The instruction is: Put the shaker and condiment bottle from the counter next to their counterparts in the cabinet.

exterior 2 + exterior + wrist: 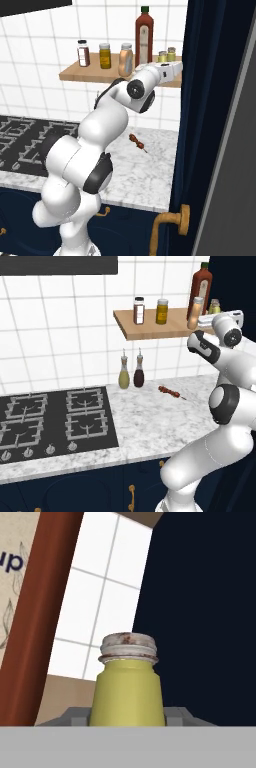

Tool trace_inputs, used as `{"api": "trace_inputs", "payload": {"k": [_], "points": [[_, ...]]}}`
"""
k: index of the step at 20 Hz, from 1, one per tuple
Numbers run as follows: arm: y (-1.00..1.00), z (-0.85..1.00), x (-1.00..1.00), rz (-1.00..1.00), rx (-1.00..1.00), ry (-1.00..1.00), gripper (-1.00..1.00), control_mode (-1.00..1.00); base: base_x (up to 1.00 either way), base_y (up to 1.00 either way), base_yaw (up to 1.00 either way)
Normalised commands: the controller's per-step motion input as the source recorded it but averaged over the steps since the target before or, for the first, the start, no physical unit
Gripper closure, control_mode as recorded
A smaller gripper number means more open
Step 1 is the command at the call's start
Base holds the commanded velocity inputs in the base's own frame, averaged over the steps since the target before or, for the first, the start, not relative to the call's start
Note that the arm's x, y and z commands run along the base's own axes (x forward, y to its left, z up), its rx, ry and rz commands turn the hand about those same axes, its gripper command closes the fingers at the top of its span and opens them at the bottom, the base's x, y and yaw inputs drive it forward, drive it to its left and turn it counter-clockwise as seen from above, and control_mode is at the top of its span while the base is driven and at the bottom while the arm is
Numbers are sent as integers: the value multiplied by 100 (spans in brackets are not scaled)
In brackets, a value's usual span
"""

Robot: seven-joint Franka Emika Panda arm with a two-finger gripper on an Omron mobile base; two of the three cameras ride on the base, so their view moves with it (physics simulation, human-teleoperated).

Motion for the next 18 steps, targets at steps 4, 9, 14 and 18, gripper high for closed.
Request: {"api": "trace_inputs", "payload": {"k": [4, 9, 14, 18], "points": [[0, -39, 15, 0, 0, 0, -100, -100, 0, 0, 0], [0, -13, 0, 0, 0, -1, -100, -100, 0, 0, 0], [0, -1, -19, 0, 0, -3, -100, -100, 0, 0, 0], [0, 0, -74, 0, 0, -6, -100, -100, 0, 0, 0]]}}
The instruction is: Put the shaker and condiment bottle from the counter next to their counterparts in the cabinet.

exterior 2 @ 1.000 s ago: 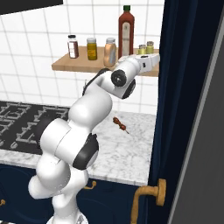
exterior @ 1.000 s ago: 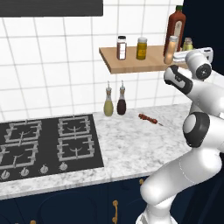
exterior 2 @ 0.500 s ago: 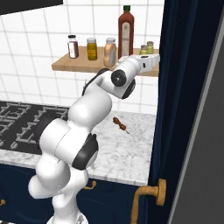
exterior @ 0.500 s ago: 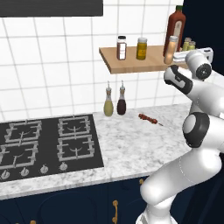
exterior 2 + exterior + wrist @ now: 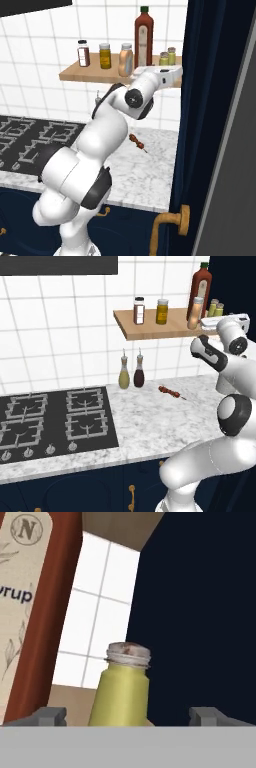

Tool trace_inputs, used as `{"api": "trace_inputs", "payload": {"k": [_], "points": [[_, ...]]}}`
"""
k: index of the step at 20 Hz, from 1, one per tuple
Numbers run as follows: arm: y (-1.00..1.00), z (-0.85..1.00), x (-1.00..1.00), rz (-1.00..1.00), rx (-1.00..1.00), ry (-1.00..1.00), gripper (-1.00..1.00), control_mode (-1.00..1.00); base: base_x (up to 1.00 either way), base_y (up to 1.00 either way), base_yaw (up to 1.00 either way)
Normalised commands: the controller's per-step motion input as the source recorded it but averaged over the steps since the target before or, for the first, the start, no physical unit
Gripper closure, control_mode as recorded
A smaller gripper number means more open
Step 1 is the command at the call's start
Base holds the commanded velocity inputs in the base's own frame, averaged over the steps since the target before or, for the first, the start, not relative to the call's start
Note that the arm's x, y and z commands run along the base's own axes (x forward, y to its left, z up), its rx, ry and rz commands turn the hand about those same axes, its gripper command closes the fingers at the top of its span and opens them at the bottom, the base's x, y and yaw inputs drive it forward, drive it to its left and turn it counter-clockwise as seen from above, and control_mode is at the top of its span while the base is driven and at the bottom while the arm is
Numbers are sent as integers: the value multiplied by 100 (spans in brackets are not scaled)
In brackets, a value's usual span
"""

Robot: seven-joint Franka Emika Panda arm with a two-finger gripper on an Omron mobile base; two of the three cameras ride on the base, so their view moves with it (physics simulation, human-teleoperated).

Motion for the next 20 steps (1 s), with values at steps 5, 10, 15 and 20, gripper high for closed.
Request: {"api": "trace_inputs", "payload": {"k": [5, 10, 15, 20], "points": [[0, 0, -82, 0, 0, 0, -100, -100, 0, 0, 0], [0, 0, -99, 0, 0, -3, -100, -100, 0, 0, 0], [1, 0, -100, 0, 0, -11, -100, -100, 0, 0, 0], [21, -3, -100, 2, -1, -11, -100, -100, 0, 0, 0]]}}
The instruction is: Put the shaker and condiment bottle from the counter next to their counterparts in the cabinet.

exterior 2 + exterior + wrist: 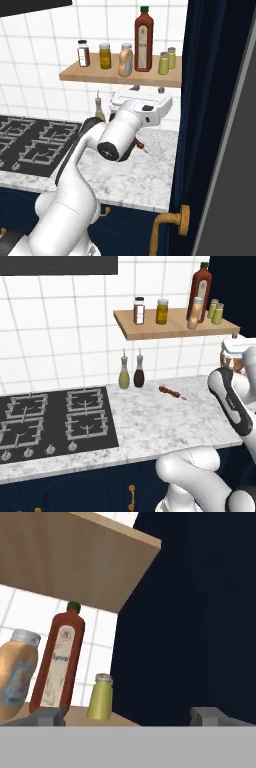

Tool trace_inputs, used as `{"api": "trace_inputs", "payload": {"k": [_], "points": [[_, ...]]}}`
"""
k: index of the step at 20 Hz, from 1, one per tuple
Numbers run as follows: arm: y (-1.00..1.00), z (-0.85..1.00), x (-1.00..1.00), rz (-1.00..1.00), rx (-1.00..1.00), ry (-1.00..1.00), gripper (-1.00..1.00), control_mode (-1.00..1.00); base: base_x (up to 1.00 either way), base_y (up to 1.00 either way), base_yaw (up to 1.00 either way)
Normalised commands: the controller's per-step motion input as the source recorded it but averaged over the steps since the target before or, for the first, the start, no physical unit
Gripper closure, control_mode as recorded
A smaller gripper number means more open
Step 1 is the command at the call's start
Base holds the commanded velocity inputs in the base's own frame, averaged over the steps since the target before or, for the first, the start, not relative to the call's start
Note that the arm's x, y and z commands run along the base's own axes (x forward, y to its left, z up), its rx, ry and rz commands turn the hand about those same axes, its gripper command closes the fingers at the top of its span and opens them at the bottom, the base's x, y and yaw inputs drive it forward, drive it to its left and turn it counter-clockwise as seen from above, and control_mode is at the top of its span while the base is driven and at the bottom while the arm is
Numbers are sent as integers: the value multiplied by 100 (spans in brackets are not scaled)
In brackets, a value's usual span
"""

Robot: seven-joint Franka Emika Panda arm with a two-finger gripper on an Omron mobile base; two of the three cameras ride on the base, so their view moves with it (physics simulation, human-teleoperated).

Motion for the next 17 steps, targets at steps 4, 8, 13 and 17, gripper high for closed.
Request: {"api": "trace_inputs", "payload": {"k": [4, 8, 13, 17], "points": [[44, -8, -100, 5, -5, -11, -100, -100, 0, 0, 0], [53, -14, -100, 7, -8, -10, -100, -100, 0, 0, 0], [52, -20, -100, 7, -7, -7, -100, -100, 0, 0, 0], [52, -21, -100, 8, -7, -6, -100, -100, 0, 0, 0]]}}
